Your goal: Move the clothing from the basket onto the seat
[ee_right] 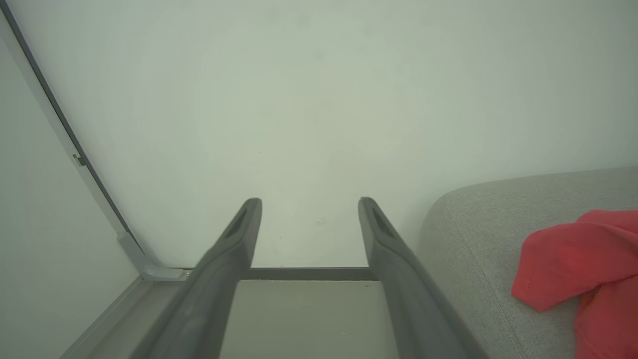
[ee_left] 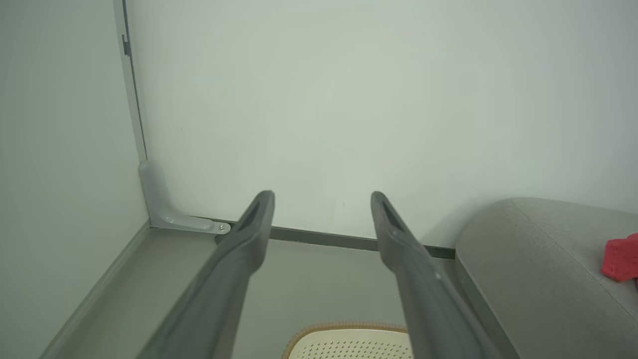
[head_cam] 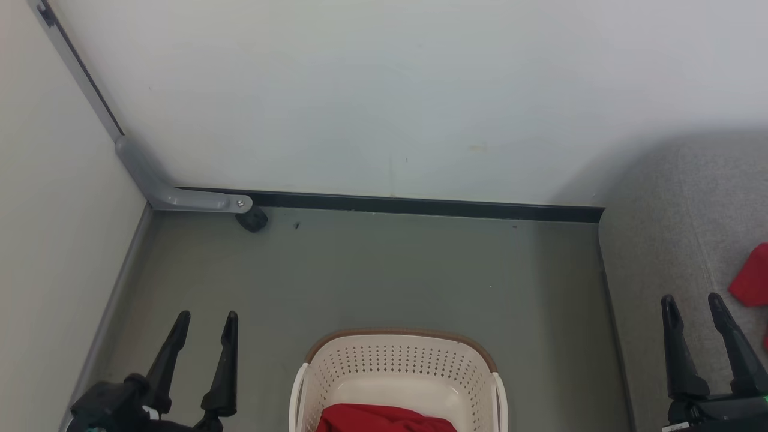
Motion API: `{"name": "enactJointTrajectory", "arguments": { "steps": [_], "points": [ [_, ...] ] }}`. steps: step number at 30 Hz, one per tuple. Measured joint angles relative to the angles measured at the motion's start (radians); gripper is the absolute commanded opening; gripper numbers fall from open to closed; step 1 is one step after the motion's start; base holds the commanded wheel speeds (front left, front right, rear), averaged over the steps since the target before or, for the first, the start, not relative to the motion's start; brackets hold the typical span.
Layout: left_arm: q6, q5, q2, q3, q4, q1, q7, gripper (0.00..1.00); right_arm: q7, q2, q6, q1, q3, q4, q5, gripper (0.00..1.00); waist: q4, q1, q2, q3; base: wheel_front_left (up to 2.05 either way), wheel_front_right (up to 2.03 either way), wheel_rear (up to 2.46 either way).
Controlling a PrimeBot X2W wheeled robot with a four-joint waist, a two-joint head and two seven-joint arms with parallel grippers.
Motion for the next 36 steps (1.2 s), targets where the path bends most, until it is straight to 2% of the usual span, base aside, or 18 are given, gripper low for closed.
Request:
{"name": "enactJointTrajectory", "arguments": {
  "steps": [18, 36],
  "points": [
    [-0.003, 0.032, -0.013, -0.042, 0.000, -0.135, 0.060, 1.00, 0.002, 0.001, 0.000, -0.135, 0.009, -0.013, -0.010, 1.00, -0.030, 0.0001, 0.0000, 0.136, 0.00, 0.00, 0.00],
    [-0.062, 0.041, -0.055, -0.124, 0.137, -0.288, 0.143, 1.00, 0.010, -0.003, 0.002, -0.297, 0.020, -0.024, -0.028, 1.00, -0.080, 0.0001, 0.0000, 0.322, 0.00, 0.00, 0.00]
  ]
}}
